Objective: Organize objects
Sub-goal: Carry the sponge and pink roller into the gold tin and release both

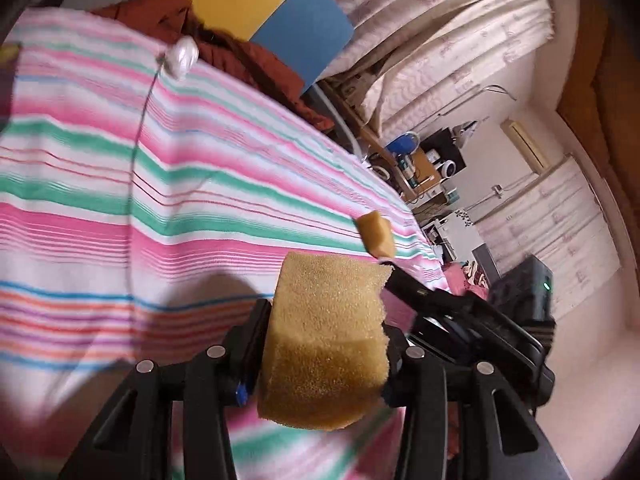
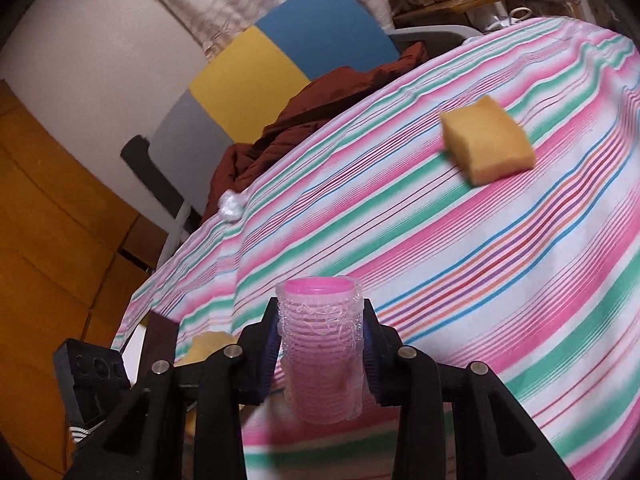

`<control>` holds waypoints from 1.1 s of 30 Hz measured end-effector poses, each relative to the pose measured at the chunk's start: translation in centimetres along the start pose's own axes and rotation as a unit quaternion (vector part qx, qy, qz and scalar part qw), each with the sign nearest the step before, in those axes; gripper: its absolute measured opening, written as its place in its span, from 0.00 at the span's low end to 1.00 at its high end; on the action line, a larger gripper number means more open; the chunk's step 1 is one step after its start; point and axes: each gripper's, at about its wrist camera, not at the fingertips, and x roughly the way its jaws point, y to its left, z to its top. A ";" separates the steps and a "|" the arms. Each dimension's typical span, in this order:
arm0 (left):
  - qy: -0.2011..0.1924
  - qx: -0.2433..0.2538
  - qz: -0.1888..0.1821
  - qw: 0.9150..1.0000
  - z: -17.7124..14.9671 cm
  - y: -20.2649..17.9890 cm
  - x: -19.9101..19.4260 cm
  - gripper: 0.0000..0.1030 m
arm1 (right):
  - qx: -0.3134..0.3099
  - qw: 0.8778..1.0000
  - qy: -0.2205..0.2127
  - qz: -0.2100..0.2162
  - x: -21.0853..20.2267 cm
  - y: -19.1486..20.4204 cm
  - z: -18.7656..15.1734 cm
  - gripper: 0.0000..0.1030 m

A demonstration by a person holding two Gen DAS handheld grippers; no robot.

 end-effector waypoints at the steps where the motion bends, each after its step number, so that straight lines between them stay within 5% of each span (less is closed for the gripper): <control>1: -0.005 0.012 0.001 1.000 -0.3 -0.4 -0.9 0.44 | -0.005 1.000 0.002 0.001 0.1 0.6 -0.2 0.36; 5: -0.031 0.040 0.001 0.999 -1.0 -1.2 -4.7 0.44 | -0.027 1.000 0.008 0.007 0.2 3.1 -1.2 0.36; 11: -0.096 0.006 0.009 0.995 -0.3 0.8 -11.8 0.44 | -0.053 0.998 0.018 0.040 0.0 7.2 -3.1 0.36; 21: -0.206 -0.036 0.086 0.974 2.9 6.4 -22.8 0.44 | -0.134 0.982 0.071 0.111 3.0 18.0 -7.0 0.36; 33: -0.225 -0.145 0.160 0.950 6.0 17.2 -27.4 0.44 | -0.197 0.971 0.095 0.097 9.7 26.4 -8.4 0.39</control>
